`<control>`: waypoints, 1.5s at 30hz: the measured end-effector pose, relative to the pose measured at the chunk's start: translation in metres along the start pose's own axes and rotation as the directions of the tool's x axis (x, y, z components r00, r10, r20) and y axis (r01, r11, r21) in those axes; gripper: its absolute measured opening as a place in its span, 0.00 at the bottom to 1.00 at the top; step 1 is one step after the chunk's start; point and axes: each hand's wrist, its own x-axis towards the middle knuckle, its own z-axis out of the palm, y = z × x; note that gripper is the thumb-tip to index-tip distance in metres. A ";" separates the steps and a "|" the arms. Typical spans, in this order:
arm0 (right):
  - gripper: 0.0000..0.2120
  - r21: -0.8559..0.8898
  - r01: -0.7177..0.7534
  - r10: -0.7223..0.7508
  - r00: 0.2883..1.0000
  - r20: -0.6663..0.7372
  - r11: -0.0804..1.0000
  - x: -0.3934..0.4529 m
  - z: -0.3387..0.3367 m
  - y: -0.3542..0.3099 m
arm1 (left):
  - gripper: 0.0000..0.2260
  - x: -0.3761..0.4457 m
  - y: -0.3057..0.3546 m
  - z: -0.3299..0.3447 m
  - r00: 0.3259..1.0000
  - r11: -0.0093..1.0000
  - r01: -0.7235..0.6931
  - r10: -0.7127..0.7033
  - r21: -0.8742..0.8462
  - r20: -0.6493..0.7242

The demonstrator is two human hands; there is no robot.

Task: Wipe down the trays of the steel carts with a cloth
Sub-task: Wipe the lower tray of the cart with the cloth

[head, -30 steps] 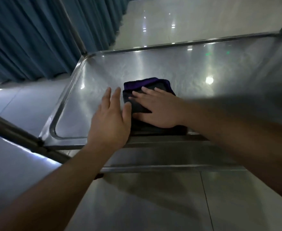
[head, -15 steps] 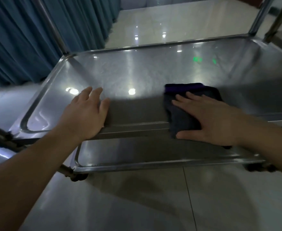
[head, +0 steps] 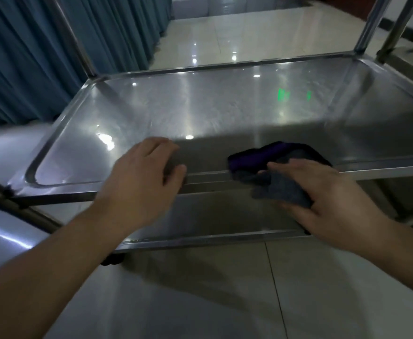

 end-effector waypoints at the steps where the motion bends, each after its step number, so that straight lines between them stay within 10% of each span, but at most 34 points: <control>1: 0.23 0.032 0.059 -0.060 0.998 0.015 0.998 0.002 0.003 -0.013 | 0.19 -0.009 0.005 0.001 0.998 0.998 -0.055 0.055 -0.010 -0.017; 6: 0.18 0.188 0.167 -0.221 0.922 0.317 0.968 0.007 0.034 -0.058 | 0.14 -0.049 0.006 0.002 0.948 0.945 -0.317 0.312 -0.086 -0.071; 11: 0.23 0.170 0.057 -0.146 0.809 0.569 0.984 -0.015 0.117 -0.060 | 0.08 -0.082 -0.032 0.042 0.919 0.947 -0.315 0.322 -0.070 0.226; 26: 0.21 0.235 -0.182 0.093 0.934 0.346 0.955 0.039 0.271 -0.072 | 0.04 -0.126 -0.190 0.134 0.840 0.960 0.278 -0.258 0.030 0.477; 33: 0.26 0.272 -0.265 0.220 0.958 0.186 0.925 0.125 0.326 -0.103 | 0.05 -0.153 -0.243 0.150 0.742 0.831 0.554 -0.469 -0.045 0.479; 40: 0.18 0.304 -0.307 0.269 0.949 0.161 0.902 0.177 0.392 -0.169 | 0.21 -0.171 -0.287 0.141 0.535 0.436 0.845 -0.682 -0.309 0.499; 45: 0.25 0.245 -0.259 0.043 0.765 0.642 0.934 0.164 0.442 -0.205 | 0.22 -0.147 -0.274 0.140 0.717 0.366 0.611 -0.632 -0.702 0.294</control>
